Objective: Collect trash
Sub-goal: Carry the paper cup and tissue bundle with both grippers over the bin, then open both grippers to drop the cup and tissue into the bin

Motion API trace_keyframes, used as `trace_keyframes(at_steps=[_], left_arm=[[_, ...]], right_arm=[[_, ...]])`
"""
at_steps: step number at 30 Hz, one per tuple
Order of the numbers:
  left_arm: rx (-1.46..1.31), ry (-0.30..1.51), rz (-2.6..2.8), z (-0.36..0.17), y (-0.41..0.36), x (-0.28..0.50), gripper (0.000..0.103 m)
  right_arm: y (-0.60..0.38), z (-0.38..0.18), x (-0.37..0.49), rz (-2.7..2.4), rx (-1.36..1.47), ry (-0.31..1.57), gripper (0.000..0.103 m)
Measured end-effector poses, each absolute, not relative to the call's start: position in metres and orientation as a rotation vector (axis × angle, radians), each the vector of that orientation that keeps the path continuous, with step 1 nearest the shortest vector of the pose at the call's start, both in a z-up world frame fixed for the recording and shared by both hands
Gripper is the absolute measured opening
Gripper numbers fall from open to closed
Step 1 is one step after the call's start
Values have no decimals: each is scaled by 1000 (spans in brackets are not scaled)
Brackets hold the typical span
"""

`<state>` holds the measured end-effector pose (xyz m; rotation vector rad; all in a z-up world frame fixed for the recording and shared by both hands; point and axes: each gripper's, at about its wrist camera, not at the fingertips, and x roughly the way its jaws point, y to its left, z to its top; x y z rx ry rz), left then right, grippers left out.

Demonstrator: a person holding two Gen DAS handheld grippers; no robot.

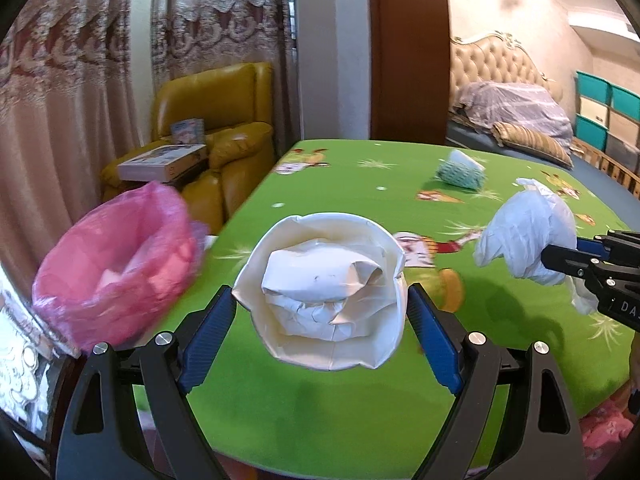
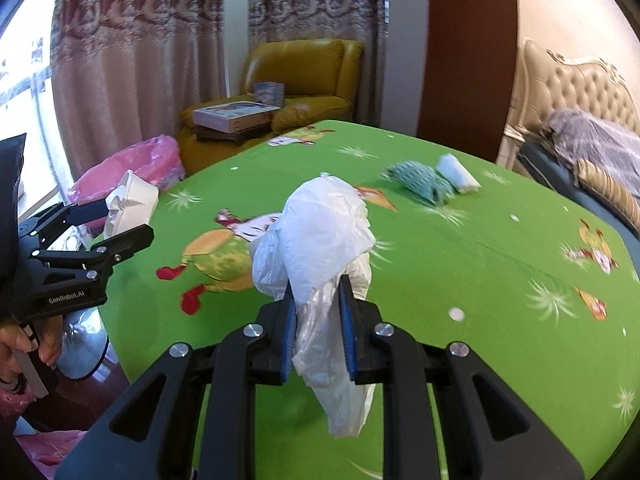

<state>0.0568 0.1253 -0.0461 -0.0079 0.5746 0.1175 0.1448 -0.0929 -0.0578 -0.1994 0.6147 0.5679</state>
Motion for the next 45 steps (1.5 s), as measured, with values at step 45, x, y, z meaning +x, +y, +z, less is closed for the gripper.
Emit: trace_keyframes(at_steps=[45], left_arm=[[-318,548,468,26,433,79,81]], right_arm=[[251,-9,227,1086,-358,590,45]])
